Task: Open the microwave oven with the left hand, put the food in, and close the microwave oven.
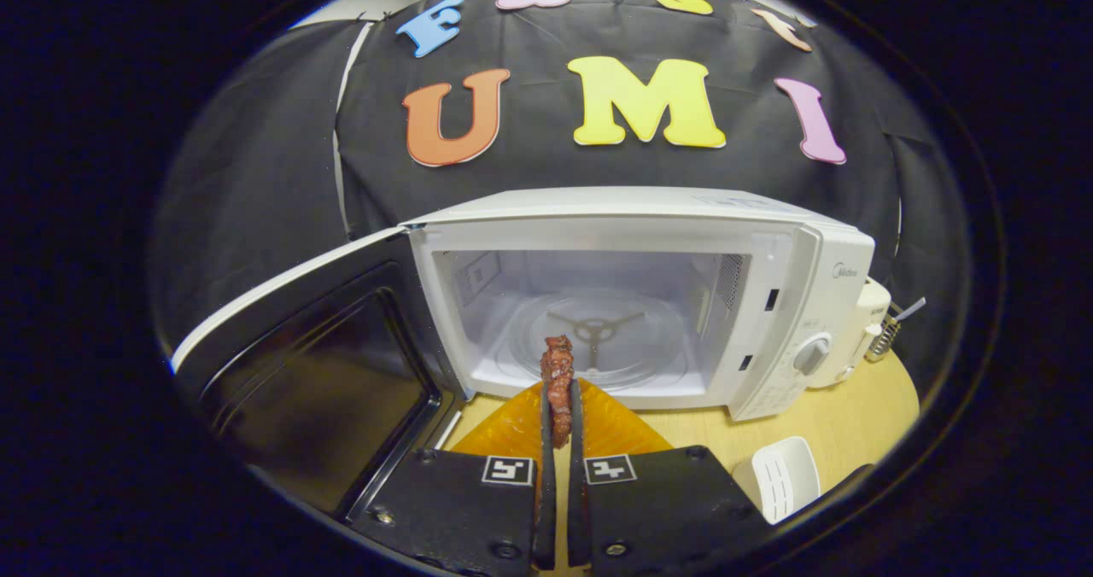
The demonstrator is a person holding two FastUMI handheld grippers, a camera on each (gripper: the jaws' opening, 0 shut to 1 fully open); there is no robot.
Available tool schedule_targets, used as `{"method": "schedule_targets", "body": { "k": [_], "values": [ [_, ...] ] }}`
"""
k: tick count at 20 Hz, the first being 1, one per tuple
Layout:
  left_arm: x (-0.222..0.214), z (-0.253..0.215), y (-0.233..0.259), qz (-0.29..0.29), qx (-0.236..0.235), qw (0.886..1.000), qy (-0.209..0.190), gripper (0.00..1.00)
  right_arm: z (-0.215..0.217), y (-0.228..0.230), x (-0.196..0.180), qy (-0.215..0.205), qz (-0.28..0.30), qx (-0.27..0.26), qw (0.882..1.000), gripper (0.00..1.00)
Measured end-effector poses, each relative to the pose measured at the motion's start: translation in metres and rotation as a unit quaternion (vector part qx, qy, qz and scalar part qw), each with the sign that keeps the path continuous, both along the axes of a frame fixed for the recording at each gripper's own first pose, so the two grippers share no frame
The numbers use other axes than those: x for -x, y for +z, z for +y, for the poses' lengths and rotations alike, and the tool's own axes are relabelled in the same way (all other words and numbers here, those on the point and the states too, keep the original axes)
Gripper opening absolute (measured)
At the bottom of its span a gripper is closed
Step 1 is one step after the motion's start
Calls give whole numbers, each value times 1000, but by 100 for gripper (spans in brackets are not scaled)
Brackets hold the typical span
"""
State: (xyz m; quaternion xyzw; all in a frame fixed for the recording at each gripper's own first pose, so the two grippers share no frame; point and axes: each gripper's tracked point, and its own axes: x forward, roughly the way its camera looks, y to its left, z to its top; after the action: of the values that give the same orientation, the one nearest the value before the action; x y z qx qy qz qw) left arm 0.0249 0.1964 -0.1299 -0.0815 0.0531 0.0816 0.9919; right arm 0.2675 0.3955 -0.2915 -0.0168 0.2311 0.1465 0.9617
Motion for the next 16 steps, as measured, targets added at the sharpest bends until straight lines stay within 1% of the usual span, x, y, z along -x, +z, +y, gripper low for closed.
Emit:
{"method": "schedule_targets", "body": {
  "k": [4, 8, 9, 11, 12, 13, 15, 16],
  "values": [
    [-3, 4, -15, 19, 0, 1000, -2, 94, 12, -5, -33, -30, -3, -31, 999, 9],
    [0, 14, -30, 46, -4, 999, 11, 94, 5, 0, -65, -93, -35, -64, 993, 9],
    [1, 16, -32, 51, -4, 999, 13, 94, 5, 1, -71, -104, -37, -81, 991, 9],
    [4, 23, -32, 56, -6, 998, 22, 94, 11, -1, -82, -113, -25, -140, 983, 9],
    [5, 25, -32, 57, -6, 998, 25, 94, 14, -4, -87, -119, -11, -174, 977, 10],
    [4, 25, -33, 58, -5, 998, 27, 94, 13, -11, -91, -130, 5, -196, 972, 10],
    [5, 23, -31, 62, 1, 998, 27, 94, 10, -22, -98, -152, 24, -223, 963, 10],
    [6, 21, -30, 61, -1, 998, 25, 94, 9, -26, -100, -160, 30, -240, 957, 1]
  ]
}}
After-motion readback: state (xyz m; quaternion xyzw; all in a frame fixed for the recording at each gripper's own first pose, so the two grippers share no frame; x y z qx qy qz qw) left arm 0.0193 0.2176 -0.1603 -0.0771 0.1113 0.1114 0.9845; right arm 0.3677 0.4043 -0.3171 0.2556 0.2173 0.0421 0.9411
